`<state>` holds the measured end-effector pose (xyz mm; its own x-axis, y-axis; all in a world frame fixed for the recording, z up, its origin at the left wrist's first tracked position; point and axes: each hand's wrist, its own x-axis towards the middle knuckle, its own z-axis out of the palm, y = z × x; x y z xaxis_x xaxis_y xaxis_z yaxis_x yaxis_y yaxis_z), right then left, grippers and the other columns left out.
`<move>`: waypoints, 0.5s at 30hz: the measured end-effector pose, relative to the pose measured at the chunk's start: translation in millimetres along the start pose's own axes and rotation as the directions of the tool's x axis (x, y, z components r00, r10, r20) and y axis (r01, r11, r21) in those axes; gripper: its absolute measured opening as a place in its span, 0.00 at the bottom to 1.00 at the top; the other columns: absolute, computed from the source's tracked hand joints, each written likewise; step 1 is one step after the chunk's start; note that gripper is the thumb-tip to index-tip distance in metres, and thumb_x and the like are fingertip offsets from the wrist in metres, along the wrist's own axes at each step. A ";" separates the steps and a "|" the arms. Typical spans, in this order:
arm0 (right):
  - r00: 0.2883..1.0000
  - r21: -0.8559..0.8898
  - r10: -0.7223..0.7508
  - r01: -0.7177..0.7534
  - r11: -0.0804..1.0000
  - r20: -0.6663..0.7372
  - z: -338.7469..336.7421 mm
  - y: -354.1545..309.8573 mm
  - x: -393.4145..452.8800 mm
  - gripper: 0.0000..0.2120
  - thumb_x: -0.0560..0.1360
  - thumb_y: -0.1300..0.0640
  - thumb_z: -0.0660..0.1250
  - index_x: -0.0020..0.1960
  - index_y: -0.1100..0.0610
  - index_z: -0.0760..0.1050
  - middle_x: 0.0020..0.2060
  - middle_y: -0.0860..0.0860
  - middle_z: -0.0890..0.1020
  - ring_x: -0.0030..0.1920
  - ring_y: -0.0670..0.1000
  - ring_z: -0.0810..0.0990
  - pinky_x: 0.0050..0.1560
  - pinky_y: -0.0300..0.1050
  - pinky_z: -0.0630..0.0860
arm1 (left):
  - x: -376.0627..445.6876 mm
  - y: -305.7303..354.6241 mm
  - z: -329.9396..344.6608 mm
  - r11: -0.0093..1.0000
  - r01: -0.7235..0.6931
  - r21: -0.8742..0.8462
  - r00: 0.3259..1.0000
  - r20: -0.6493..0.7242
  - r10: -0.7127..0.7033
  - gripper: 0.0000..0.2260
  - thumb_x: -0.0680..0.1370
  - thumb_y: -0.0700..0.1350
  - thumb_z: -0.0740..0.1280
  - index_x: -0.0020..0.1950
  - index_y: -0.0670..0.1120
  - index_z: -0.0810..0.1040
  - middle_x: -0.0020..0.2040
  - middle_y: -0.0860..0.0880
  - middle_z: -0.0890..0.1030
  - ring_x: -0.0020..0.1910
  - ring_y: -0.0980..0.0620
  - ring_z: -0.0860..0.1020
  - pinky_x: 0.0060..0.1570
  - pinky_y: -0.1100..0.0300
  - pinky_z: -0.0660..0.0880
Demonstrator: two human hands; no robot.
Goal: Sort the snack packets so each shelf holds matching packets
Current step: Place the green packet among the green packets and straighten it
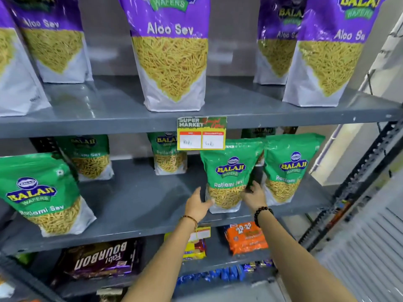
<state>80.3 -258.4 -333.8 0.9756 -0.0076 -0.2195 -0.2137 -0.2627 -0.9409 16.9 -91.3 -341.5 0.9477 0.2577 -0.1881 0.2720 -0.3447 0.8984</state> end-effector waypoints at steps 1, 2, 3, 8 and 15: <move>0.999 -0.010 0.011 -0.011 1.000 0.038 -1.6 0.4 3.8 0.36 0.71 0.66 0.65 0.74 0.60 0.51 0.73 0.59 0.63 0.71 0.60 0.64 0.69 0.57 0.64 | 4.8 -0.8 3.0 1.000 0.014 -0.013 1.000 0.016 -0.014 0.34 0.74 0.46 0.68 0.74 0.41 0.54 0.75 0.40 0.60 0.73 0.42 0.62 0.71 0.49 0.62; 0.997 -0.005 0.017 -0.016 1.000 0.079 -2.4 0.8 7.5 0.37 0.71 0.67 0.65 0.74 0.59 0.52 0.72 0.58 0.64 0.71 0.59 0.64 0.69 0.57 0.65 | 9.1 -1.1 5.7 0.999 0.023 -0.035 0.999 0.029 -0.022 0.35 0.73 0.45 0.68 0.74 0.40 0.53 0.75 0.41 0.60 0.73 0.43 0.62 0.71 0.48 0.62; 0.993 0.011 0.018 -0.019 1.000 0.119 -2.5 2.0 11.4 0.37 0.70 0.69 0.65 0.74 0.58 0.53 0.72 0.58 0.65 0.70 0.59 0.65 0.69 0.57 0.66 | 13.3 -1.5 8.2 0.998 0.030 -0.060 0.999 0.041 -0.028 0.35 0.73 0.44 0.69 0.74 0.40 0.53 0.75 0.41 0.60 0.73 0.43 0.63 0.71 0.48 0.62; 0.978 0.077 0.048 -0.065 0.995 0.202 1.2 7.5 26.1 0.34 0.66 0.69 0.71 0.69 0.57 0.62 0.65 0.55 0.71 0.63 0.60 0.72 0.63 0.60 0.71 | 28.8 -8.4 10.9 0.993 0.046 -0.106 0.998 0.053 -0.041 0.25 0.71 0.40 0.70 0.65 0.39 0.67 0.65 0.40 0.75 0.65 0.42 0.73 0.64 0.47 0.71; 0.936 0.153 0.042 -0.101 0.983 0.350 45.8 -3.6 23.6 0.27 0.66 0.72 0.70 0.61 0.59 0.65 0.52 0.53 0.73 0.56 0.57 0.74 0.56 0.56 0.74 | 26.5 -29.8 -34.9 0.985 0.029 -0.173 0.995 -0.086 -0.045 0.22 0.69 0.38 0.72 0.60 0.39 0.70 0.59 0.40 0.78 0.58 0.42 0.76 0.60 0.49 0.74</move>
<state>101.8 -213.5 -347.4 0.8865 0.3190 -0.3351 -0.3165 -0.1100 -0.9422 28.1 -42.7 -359.3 0.9167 0.3499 -0.1929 0.2666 -0.1760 0.9476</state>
